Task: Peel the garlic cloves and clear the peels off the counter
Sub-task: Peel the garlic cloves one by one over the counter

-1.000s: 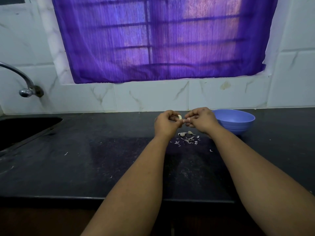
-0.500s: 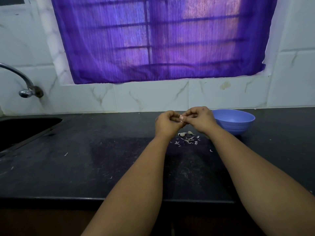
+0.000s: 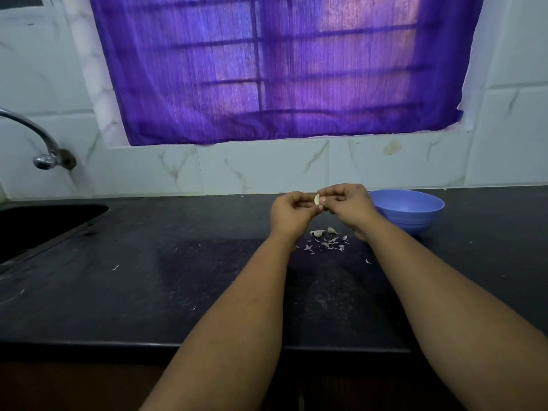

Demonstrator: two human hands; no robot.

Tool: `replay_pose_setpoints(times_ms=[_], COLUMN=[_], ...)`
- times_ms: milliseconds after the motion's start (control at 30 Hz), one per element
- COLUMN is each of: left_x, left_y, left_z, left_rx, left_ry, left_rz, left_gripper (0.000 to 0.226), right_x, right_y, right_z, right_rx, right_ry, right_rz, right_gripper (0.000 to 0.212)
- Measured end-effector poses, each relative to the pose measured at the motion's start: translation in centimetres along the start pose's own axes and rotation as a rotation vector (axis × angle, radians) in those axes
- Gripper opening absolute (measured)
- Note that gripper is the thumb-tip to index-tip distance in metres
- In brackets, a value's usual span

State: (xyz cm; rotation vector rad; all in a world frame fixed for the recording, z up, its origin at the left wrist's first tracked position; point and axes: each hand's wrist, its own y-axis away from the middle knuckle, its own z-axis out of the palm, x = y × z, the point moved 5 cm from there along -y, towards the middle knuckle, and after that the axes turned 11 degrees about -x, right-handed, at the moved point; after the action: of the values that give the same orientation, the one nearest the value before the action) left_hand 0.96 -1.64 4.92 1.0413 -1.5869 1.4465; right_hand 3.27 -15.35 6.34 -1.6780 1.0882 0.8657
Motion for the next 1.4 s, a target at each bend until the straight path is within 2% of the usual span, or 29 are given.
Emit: replay_pose_setpoints(times_ms=[167, 400, 567, 700, 867, 933, 1067, 1167, 1333, 1400], left_x=[0.0, -0.2, -0.4, -0.5, -0.6, -0.7, -1.0, -0.9, -0.9, -0.9], left_y=[0.0, 0.0, -0.3, -0.5, -0.2, -0.3, -0.4, -0.3, -0.3, -0.4], left_z=[0.0, 0.1, 0.5, 0.4, 0.4, 0.3, 0.2, 0.1, -0.2, -0.3], left_rx=[-0.009, -0.041, -0.061, -0.044, -0.031, -0.031, -0.015, -0.005, 0.004, 0.017], left_ry=[0.046, 0.102, 0.085, 0.079, 0.059, 0.038, -0.024, -0.049, -0.111, -0.133], left_rz=[-0.002, -0.017, -0.047, -0.052, -0.053, -0.06, -0.071, -0.069, -0.055, -0.051], left_gripper=[0.017, 0.019, 0.02, 0.017, 0.014, 0.015, 0.016, 0.014, 0.013, 0.014], right_x=[0.0, -0.3, -0.4, -0.3, -0.1, -0.3, -0.1, 0.1, -0.3, -0.2], right_y=[-0.1, 0.0, 0.0, 0.0, 0.4, 0.6, 0.3, 0.3, 0.8, 0.5], right_z=[0.0, 0.3, 0.7, 0.1, -0.6, -0.8, -1.4, -1.5, -1.7, -1.6], right_rx=[0.013, 0.034, -0.022, -0.007, -0.015, 0.0, 0.05, 0.02, 0.073, 0.094], right_ry=[0.005, 0.165, 0.226, 0.315, 0.357, 0.323, 0.234, 0.138, 0.184, 0.158], right_rz=[-0.002, -0.024, 0.004, 0.028, 0.018, -0.001, 0.04, 0.098, 0.066, 0.093], right_gripper=[0.016, 0.021, 0.014, 0.019, 0.003, 0.009, 0.01, 0.007, 0.013, 0.022])
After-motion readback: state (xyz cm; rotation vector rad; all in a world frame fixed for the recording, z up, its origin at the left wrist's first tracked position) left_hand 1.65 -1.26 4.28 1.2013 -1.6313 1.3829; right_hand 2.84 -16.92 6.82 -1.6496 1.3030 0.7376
